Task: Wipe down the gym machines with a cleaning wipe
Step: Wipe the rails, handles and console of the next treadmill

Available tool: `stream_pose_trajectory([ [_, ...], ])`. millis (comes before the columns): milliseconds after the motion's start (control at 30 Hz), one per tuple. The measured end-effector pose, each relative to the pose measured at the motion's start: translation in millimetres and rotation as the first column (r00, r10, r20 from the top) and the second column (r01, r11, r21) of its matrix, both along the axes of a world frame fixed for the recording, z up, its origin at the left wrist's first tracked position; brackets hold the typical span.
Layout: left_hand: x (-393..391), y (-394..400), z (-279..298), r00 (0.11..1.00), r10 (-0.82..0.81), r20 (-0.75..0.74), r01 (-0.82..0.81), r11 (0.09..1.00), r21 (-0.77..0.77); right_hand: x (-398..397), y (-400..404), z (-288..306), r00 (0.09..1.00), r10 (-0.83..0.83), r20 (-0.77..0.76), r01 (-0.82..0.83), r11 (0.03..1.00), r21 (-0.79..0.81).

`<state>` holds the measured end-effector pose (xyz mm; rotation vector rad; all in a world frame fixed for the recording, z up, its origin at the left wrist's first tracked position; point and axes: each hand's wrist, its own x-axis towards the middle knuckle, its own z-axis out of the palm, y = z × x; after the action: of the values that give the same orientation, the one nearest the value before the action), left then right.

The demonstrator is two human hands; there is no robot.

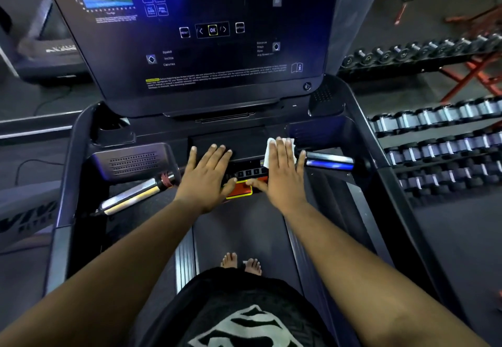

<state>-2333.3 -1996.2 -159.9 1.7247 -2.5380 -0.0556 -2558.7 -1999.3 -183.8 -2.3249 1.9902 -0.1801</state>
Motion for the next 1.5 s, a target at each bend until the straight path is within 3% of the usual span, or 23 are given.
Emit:
stream_pose_trajectory([
  [233,-18,-15,6,0.991,-0.136,-0.007,0.136,0.99,0.037,-19,-10,8,0.99,0.094,-0.108,-0.1,0.994,-0.049],
  [333,-17,-24,6,0.986,-0.163,-0.03,0.165,0.985,0.059,-31,-27,12,0.998,-0.067,-0.018,0.067,0.997,0.028],
  [533,-29,-32,11,0.981,-0.196,-0.007,0.196,0.977,0.088,-41,-12,7,0.993,-0.046,0.111,0.037,0.996,0.084],
  [900,-100,-48,21,0.951,-0.305,0.043,0.295,0.941,0.164,-132,-2,-3,0.988,-0.042,-0.147,0.055,0.995,0.085],
  [1200,-149,-67,18,0.944,-0.288,0.16,0.244,0.938,0.247,-119,-53,-6,0.988,0.155,0.022,-0.156,0.986,0.066],
  [1400,-149,-66,12,0.958,-0.258,0.125,0.225,0.947,0.228,-139,-9,-43,0.962,0.228,0.152,-0.204,0.966,-0.157],
  [1500,-149,-66,13,0.961,-0.255,0.112,0.226,0.95,0.215,-140,-26,-32,0.925,0.137,0.355,-0.087,0.985,-0.151],
])
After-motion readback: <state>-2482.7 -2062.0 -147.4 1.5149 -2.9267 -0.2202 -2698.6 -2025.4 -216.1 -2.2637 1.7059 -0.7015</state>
